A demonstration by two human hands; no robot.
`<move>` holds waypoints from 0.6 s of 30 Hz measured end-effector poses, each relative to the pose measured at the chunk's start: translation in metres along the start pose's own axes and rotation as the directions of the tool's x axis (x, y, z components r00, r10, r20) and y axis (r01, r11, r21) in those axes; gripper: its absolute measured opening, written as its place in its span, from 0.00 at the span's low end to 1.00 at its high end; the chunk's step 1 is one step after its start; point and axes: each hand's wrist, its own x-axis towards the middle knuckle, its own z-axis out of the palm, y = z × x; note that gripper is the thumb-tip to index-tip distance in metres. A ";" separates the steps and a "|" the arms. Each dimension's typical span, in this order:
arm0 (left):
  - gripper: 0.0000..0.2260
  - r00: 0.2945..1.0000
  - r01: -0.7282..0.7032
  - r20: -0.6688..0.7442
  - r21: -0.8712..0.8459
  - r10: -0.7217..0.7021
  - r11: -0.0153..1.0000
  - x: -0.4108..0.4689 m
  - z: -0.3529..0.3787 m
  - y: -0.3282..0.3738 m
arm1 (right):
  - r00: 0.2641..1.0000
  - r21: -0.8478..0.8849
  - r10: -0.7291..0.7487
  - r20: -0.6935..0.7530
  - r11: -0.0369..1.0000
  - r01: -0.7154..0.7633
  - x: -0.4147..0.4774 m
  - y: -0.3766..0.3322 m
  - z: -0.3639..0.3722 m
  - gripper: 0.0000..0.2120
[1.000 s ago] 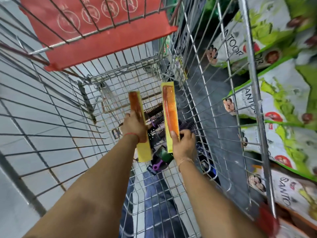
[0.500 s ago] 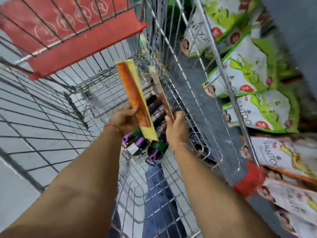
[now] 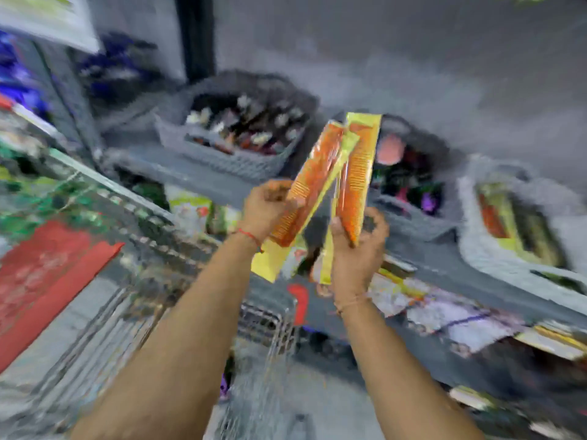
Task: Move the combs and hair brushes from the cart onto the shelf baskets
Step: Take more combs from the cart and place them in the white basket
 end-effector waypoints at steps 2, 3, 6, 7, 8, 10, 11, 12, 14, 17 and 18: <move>0.13 0.989 -0.133 0.080 0.080 0.126 0.988 -0.005 0.059 0.029 | 0.996 -0.016 -0.015 -0.087 1.000 0.014 0.041 -0.012 -0.039 0.18; 0.11 0.972 -0.202 0.139 0.102 0.187 0.974 -0.009 0.091 0.045 | 0.991 -0.018 -0.031 -0.127 0.999 0.029 0.059 -0.016 -0.059 0.16; 0.14 0.950 -0.226 0.232 0.043 0.211 0.973 -0.012 0.176 0.070 | 0.964 -0.051 -0.065 -0.257 0.997 0.053 0.117 -0.021 -0.125 0.11; 0.14 0.955 -0.201 0.230 0.038 0.188 0.979 -0.008 0.203 0.077 | 0.957 -0.057 -0.048 -0.285 0.998 0.033 0.139 -0.021 -0.147 0.11; 0.15 0.959 -0.188 0.226 0.044 0.173 0.981 -0.003 0.230 0.085 | 0.955 -0.067 -0.025 -0.294 0.998 0.005 0.160 -0.021 -0.171 0.11; 0.17 0.956 -0.139 0.268 0.070 0.116 0.988 0.012 0.286 0.099 | 0.964 -0.171 0.010 -0.264 0.984 -0.057 0.203 -0.018 -0.222 0.12; 0.18 0.950 -0.095 0.305 0.074 0.069 0.993 0.020 0.307 0.102 | 0.972 -0.251 0.037 -0.231 0.963 -0.096 0.221 -0.014 -0.243 0.13; 0.19 0.938 -0.059 0.346 0.106 0.019 0.993 0.027 0.324 0.102 | 0.976 -0.319 0.072 -0.204 0.938 -0.135 0.236 -0.010 -0.263 0.15; 0.18 0.906 -0.035 0.417 0.238 -0.070 0.971 0.036 0.352 0.095 | 0.975 -0.411 0.154 -0.162 0.887 -0.209 0.260 0.001 -0.296 0.18; 0.11 0.888 -0.045 0.437 0.393 -0.143 0.918 0.038 0.383 0.065 | 0.952 -0.511 0.297 -0.074 0.809 -0.292 0.274 0.023 -0.323 0.18; 0.08 0.888 -0.088 0.433 0.490 -0.154 0.867 0.039 0.389 0.056 | 0.939 -0.504 0.338 -0.062 0.801 -0.322 0.274 0.030 -0.326 0.17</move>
